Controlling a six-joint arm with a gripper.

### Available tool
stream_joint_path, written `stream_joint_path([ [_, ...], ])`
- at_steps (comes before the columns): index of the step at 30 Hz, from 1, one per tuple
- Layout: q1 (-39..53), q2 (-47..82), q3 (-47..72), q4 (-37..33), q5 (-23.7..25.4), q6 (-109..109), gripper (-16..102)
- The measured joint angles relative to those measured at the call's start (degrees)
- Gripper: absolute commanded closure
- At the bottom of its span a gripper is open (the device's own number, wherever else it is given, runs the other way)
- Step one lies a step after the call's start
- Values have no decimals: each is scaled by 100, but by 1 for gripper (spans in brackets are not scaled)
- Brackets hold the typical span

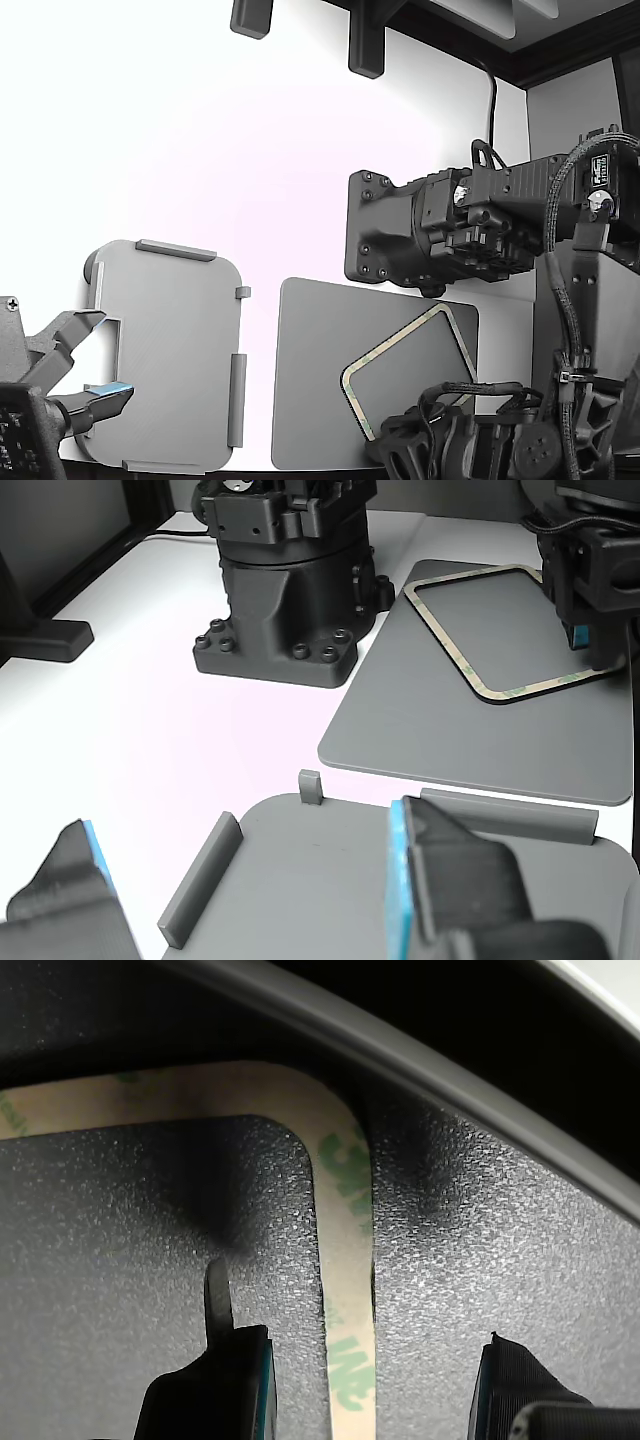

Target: Move top rectangular frame to the holder.

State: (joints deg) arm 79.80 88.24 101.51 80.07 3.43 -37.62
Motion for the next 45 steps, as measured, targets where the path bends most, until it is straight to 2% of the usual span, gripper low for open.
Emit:
stream_joint_path([
  [15,0,-149,79,-70,105,-255,25],
  [23,0,-167,35,0,185,-580,24],
  [35,0,-378,-167,-44,35,-571,24],
  [45,26,-439,-167,-141,26,-580,28],
])
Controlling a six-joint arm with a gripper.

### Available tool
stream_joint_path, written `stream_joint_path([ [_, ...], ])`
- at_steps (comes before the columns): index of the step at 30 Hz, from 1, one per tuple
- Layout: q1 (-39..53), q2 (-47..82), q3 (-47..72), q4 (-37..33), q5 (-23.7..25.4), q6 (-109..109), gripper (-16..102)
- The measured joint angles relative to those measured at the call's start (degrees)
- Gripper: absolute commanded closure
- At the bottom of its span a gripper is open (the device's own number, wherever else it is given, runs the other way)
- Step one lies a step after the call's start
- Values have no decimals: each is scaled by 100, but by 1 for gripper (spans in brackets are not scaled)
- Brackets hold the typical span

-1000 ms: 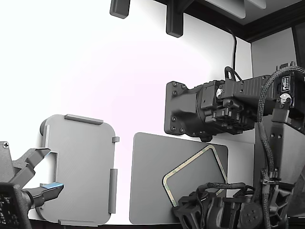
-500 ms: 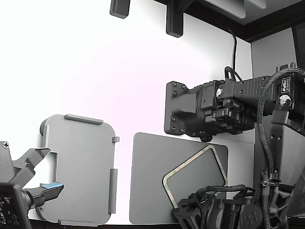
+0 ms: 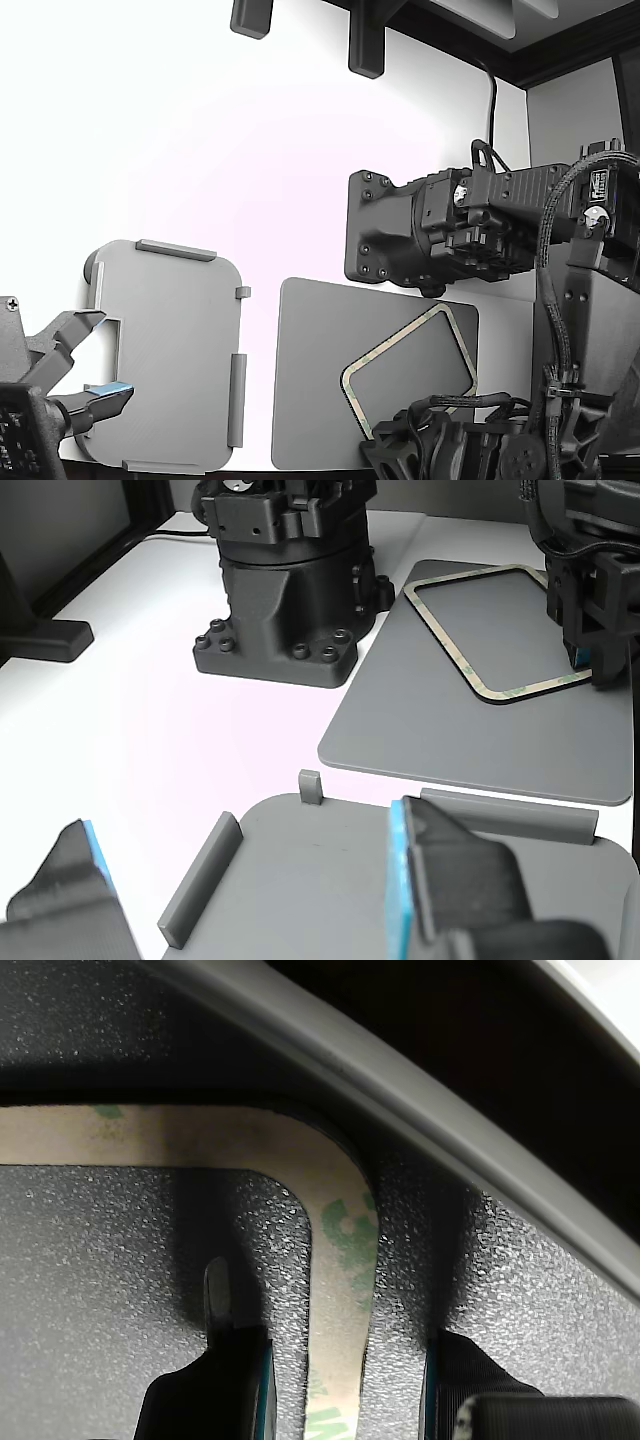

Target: Move top rectangular frame to the holder.

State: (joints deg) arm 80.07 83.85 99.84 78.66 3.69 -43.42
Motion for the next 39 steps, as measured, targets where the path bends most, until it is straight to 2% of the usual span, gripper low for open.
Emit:
stream_joint_path([
  [8,9,-9,44,0,0,-9,33],
  [15,18,-53,44,-18,18,9,46],
  [20,35,-62,53,-88,70,44,70],
  [22,35,-62,53,-114,114,53,91],
  [23,35,-62,53,-123,149,97,96],
  [32,44,-220,-237,70,325,308,97],
  [39,-44,44,-694,308,624,1573,97],
])
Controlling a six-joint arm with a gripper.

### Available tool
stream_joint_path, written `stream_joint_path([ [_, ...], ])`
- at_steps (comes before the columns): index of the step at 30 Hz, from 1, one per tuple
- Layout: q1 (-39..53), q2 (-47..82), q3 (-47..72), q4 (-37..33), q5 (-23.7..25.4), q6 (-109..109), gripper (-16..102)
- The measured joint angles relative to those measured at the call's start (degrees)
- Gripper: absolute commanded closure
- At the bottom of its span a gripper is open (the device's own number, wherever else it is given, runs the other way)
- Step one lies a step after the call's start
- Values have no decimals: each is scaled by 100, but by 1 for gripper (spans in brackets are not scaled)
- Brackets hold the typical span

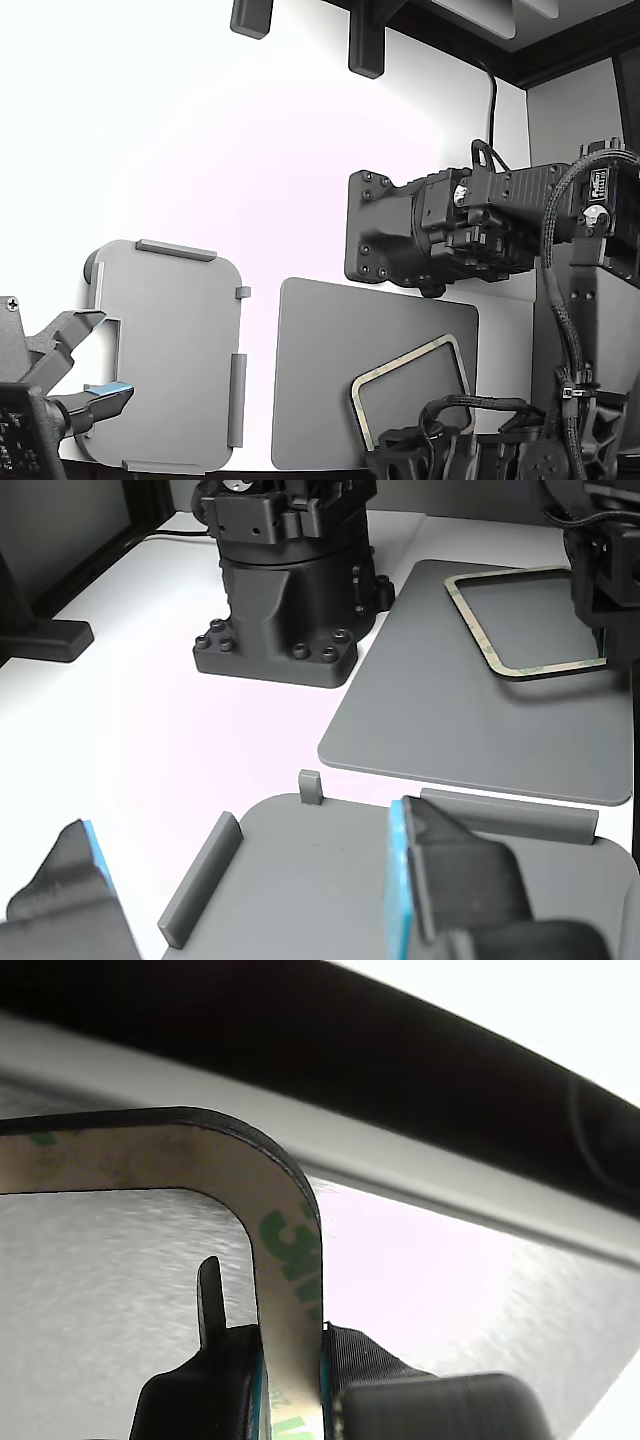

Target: Move top rectangular frame to the holder.

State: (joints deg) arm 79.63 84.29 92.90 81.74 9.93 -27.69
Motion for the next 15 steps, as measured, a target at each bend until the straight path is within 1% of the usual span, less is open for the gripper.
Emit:
stream_joint_path([
  [8,-185,105,-712,773,976,2883,97],
  [12,-404,158,-1099,1204,1020,4140,97],
  [15,-677,325,-1354,1257,853,4904,97],
])
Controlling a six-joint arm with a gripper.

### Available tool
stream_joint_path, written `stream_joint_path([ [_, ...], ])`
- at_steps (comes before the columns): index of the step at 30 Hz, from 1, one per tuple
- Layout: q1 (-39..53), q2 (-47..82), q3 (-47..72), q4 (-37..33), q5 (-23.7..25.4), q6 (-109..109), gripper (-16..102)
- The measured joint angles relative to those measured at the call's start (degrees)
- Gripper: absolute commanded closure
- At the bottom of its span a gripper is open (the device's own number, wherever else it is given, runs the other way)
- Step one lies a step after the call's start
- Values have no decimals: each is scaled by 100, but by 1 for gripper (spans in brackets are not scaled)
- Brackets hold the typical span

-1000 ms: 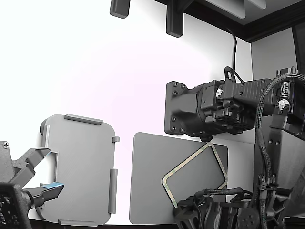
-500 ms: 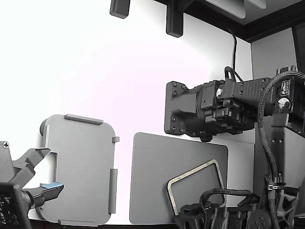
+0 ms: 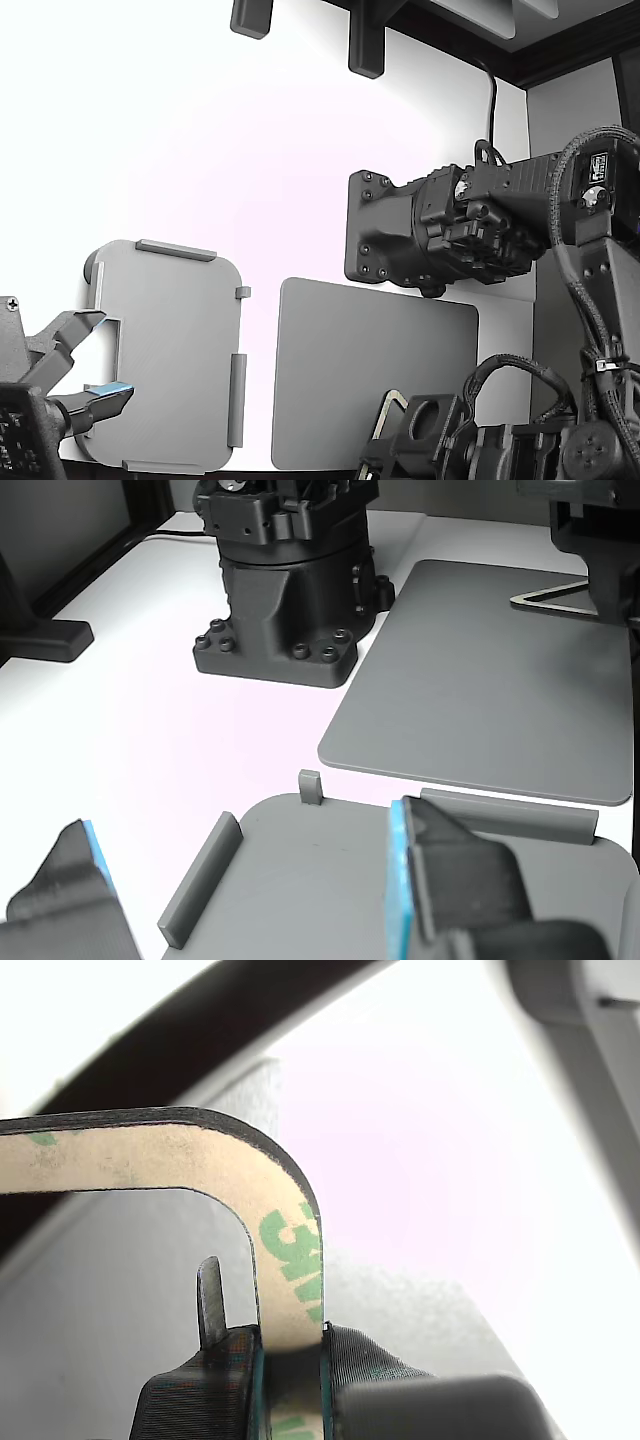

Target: Move top rectangular frame to the holder.

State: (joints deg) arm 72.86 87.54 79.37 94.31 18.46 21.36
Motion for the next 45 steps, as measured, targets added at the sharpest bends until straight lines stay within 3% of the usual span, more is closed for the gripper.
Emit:
stream_joint_path([
  [4,-413,193,-167,0,-255,729,96],
  [15,-1723,413,-193,0,-343,2145,96],
  [23,-3199,413,-404,0,-686,1292,96],
  [31,-4342,-62,-1020,0,-721,439,96],
  [45,-5142,-1125,-1978,0,-677,264,96],
])
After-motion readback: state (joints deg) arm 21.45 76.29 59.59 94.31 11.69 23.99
